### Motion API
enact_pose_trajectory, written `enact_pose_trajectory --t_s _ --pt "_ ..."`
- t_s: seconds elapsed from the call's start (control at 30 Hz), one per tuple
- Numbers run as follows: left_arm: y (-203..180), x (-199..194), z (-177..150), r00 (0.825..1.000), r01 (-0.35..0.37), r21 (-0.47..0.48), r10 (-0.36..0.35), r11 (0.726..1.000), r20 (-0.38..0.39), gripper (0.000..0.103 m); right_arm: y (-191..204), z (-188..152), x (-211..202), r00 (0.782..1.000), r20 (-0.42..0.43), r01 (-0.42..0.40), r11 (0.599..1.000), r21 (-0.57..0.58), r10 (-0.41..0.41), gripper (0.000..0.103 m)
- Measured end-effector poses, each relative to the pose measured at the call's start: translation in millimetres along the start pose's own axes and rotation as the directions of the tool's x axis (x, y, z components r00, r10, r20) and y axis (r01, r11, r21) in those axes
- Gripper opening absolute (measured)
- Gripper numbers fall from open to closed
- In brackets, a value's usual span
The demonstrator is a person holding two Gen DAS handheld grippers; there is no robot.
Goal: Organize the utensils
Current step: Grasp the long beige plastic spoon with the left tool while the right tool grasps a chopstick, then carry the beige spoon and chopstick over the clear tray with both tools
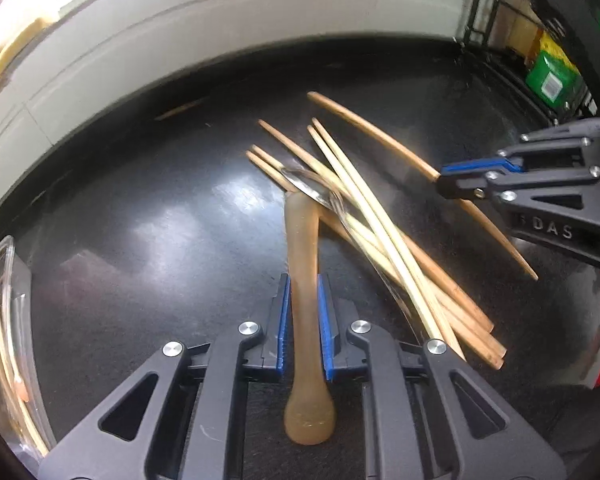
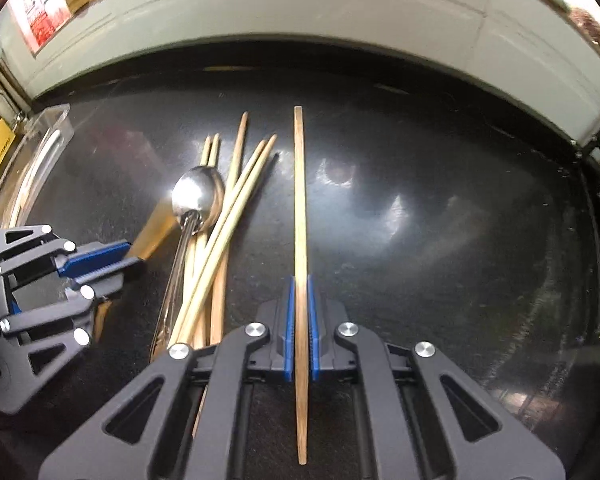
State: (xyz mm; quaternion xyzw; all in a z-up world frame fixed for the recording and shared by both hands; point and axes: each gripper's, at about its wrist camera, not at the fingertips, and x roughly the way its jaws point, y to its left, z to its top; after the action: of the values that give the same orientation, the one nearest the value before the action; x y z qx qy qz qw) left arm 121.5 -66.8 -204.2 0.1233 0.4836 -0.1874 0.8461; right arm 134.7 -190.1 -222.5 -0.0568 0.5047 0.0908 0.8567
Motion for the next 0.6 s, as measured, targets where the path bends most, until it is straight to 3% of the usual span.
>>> enact_pose_trajectory --t_s 0.27,0.6 --pt "20.4 -31.8 7.6 0.999 -0.014 -0.084 0.018 0.996 0.039 0.013 -7.1 -3.4 -39.4 0.997 0.07 0.015 0.998 0.055 -0.019 0.007" --pt "38.6 -100.7 -2.0 0.991 -0.048 -0.153 0.066 0.987 0.116 0.013 9.4 -18.8 -105.5 0.984 0.179 0.002 0.996 0.092 -0.018 0.007"
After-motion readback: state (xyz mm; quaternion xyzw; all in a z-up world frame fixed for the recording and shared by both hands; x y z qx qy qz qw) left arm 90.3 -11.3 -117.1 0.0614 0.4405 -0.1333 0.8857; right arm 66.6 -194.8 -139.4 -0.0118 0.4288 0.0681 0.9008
